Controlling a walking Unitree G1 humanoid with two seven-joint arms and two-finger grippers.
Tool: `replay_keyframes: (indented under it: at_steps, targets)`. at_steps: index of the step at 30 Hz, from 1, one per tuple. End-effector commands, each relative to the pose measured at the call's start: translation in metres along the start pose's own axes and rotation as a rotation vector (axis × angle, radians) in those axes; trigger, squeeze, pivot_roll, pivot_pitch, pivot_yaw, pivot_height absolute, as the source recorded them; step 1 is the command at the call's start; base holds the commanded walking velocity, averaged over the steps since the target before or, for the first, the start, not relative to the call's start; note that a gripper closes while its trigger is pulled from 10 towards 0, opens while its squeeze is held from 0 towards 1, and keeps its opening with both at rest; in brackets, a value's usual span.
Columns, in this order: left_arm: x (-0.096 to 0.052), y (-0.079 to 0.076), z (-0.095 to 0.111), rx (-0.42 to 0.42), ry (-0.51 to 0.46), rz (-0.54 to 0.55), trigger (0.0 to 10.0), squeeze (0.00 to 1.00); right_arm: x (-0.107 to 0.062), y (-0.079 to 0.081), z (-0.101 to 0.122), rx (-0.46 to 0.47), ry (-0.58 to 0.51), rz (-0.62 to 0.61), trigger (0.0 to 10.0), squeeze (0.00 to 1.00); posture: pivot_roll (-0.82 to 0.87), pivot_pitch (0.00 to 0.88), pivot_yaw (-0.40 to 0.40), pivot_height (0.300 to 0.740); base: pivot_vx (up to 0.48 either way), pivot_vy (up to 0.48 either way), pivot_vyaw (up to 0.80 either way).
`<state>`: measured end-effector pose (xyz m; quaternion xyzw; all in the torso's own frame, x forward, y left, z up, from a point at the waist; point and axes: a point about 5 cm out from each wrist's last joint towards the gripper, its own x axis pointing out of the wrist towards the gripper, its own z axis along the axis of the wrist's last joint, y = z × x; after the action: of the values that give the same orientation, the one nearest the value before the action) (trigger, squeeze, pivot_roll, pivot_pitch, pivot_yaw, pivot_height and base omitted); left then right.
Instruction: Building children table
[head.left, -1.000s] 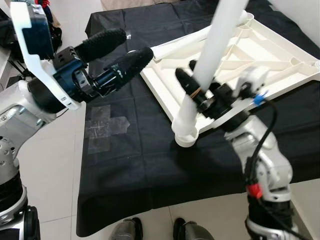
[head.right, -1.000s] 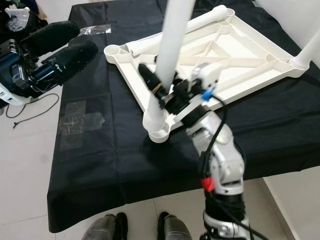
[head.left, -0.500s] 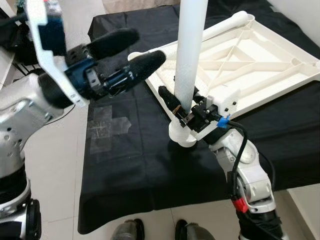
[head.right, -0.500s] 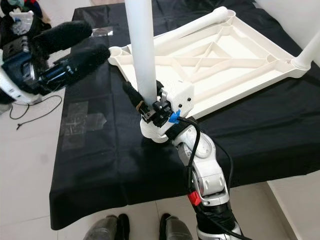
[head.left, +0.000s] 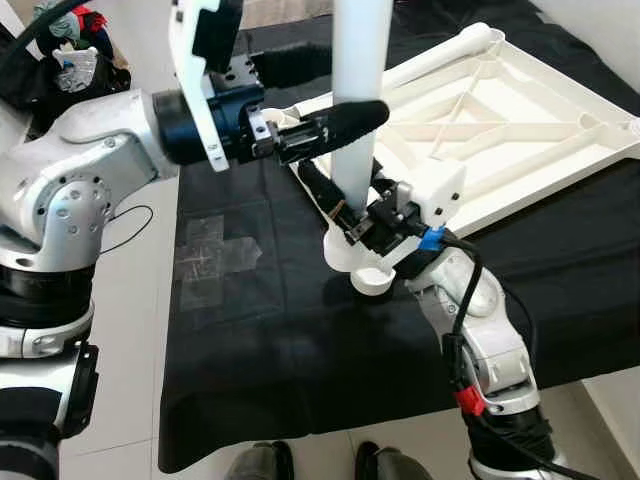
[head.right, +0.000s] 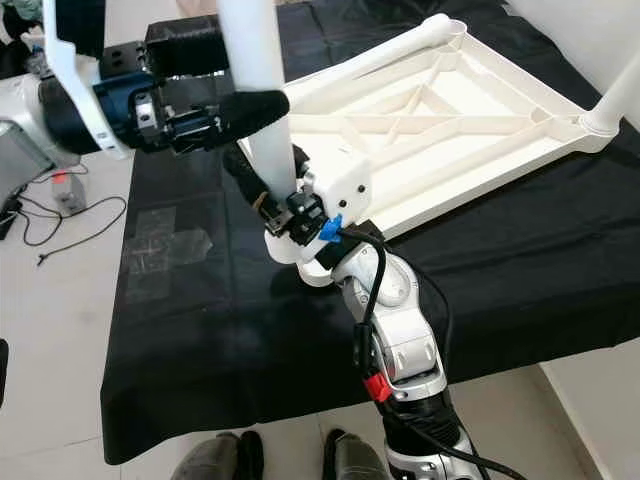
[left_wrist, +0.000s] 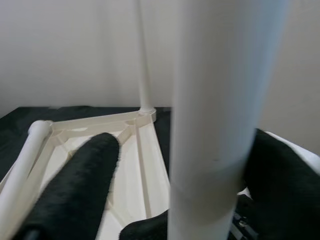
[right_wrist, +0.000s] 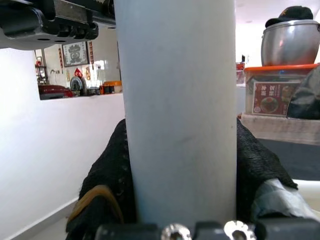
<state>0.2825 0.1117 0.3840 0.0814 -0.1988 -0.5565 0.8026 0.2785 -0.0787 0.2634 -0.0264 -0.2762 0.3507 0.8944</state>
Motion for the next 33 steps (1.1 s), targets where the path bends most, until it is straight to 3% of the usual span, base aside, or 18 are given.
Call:
replay_keyframes:
  at_steps: [1, 2, 12, 13, 15, 16, 17, 18, 24, 31, 32, 33]
  targets:
    - [0.002, 0.002, 0.002, 0.034, 0.007, -0.003, 4.3, 0.0, 0.004, 0.008, 0.01, -0.014, -0.055, 0.037, 0.0, 0.0, 0.05, 0.17, 0.066, 0.74, 0.0, 0.0, 0.0]
    - [0.004, 0.003, 0.003, 0.048, 0.014, -0.017, 0.0, 0.0, 0.004, 0.01, 0.01, -0.013, -0.056, 0.045, 0.0, 0.0, 0.05, 0.168, 0.067, 0.74, 0.0, 0.0, 0.0]
    - [0.006, 0.011, 0.005, 0.093, 0.026, -0.046, 0.0, 0.0, 0.006, 0.015, 0.008, -0.03, -0.036, 0.097, 0.0, 0.0, 0.04, 0.164, 0.067, 0.74, 0.0, 0.0, 0.0]
    - [0.006, 0.012, 0.006, 0.1, 0.025, -0.049, 0.0, 0.0, 0.007, 0.016, 0.006, -0.027, -0.015, 0.123, 3.6, 0.0, 0.04, 0.16, 0.066, 0.74, 0.0, 0.0, 0.0]
    - [0.006, 0.012, 0.007, 0.106, 0.024, -0.052, 0.0, 0.0, 0.007, 0.017, 0.004, -0.024, 0.001, 0.14, 3.6, 0.0, 0.04, 0.16, 0.066, 0.74, 0.0, 0.0, 0.0]
    - [0.005, 0.012, 0.009, 0.114, 0.021, -0.06, 0.0, 0.0, 0.006, 0.016, 0.003, -0.023, 0.025, 0.166, 10.0, 0.0, 0.04, 0.158, 0.063, 0.74, 0.0, 0.0, 0.0]
    - [0.005, 0.011, 0.01, 0.12, 0.02, -0.066, 0.0, 0.0, 0.006, 0.015, 0.002, -0.022, 0.04, 0.182, 10.0, 0.0, 0.04, 0.157, 0.063, 0.74, 0.0, 0.0, 0.0]
    - [0.005, 0.01, 0.011, 0.127, 0.018, -0.073, 0.0, 0.0, 0.005, 0.011, 0.003, -0.022, 0.055, 0.216, 10.0, 1.0, 0.03, 0.153, 0.057, 0.74, 0.0, 0.0, 0.0]
    - [0.005, 0.004, 0.014, 0.15, 0.014, -0.128, 0.0, 0.0, 0.009, -0.007, 0.014, -0.084, 0.095, 0.353, 10.0, 1.0, 0.02, 0.147, 0.044, 0.74, 0.0, 0.0, 0.0]
    - [0.006, -0.001, 0.014, 0.155, 0.014, -0.159, 0.0, 0.0, 0.014, -0.009, 0.02, -0.109, 0.113, 0.425, 10.0, 1.0, 0.02, 0.143, 0.038, 0.74, 0.0, 0.0, 0.0]
    - [0.007, -0.002, 0.014, 0.158, 0.009, -0.162, 0.0, 0.0, 0.017, -0.008, 0.02, -0.094, 0.126, 0.444, 10.0, 0.21, 0.01, 0.137, 0.027, 0.74, 0.0, 0.0, 0.0]
    - [0.007, -0.002, 0.015, 0.16, 0.005, -0.163, 0.0, 0.0, 0.019, -0.006, 0.019, -0.082, 0.135, 0.457, 10.0, 0.21, 0.01, 0.137, 0.027, 0.74, 0.0, 0.0, 0.0]
